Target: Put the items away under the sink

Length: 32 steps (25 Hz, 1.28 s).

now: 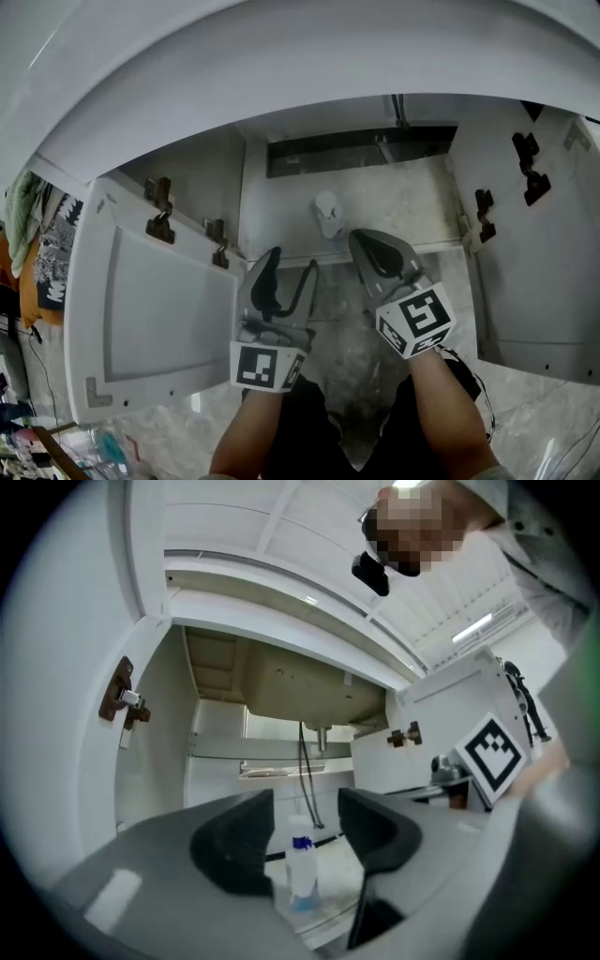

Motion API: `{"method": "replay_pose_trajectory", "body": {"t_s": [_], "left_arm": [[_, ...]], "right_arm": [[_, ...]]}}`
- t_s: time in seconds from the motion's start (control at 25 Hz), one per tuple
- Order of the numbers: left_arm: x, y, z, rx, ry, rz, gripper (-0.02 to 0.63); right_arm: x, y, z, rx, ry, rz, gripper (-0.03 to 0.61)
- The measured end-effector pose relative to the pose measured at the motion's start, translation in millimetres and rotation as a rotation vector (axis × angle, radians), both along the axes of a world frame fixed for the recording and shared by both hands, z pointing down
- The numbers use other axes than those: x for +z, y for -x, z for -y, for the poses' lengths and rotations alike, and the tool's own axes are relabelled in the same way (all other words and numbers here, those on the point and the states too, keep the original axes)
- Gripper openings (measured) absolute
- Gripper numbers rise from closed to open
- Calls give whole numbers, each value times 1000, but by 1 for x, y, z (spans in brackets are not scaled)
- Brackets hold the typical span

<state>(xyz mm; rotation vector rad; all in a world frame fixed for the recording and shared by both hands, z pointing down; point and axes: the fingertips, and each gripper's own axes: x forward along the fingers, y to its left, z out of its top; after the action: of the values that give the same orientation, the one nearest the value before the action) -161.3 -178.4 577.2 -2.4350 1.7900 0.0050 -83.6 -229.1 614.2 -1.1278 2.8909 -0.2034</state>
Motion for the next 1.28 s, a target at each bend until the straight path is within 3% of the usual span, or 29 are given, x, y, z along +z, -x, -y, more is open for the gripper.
{"method": "replay_pose_trajectory", "body": {"t_s": [0.32,0.52,0.68,0.8,0.88,0.96,1.04,1.2,1.28], "left_arm": [[7,-20,1,54,17,-18,25],[2,-23,0,19,11,-52,11],[-26,-35,-7,23,24,-10,9],[-67,-58,-18,91,35,14,9],[-98,-77,-36,142,54,41,9],[-133,-90,-63,196,107,67,9],[-173,-94,-87,225,197,30,9],[-277,-90,-130,213,293,-21,9],[-336,-86,-156,217,318,-30,9]], "right_arm": [[-5,2,-4,-7,-23,-15,-2],[-15,-2,-12,4,-27,20,-2],[-56,-4,-26,15,-170,-104,-2],[-103,-9,-45,-39,-172,-138,-2],[-132,-23,-63,-55,-123,-198,-2],[-162,-36,-86,-66,-20,-226,-2],[-203,-45,-109,-90,36,-240,-2],[-308,-65,-145,-165,-71,-390,-2],[-367,-84,-169,-174,-70,-446,-2]]}}
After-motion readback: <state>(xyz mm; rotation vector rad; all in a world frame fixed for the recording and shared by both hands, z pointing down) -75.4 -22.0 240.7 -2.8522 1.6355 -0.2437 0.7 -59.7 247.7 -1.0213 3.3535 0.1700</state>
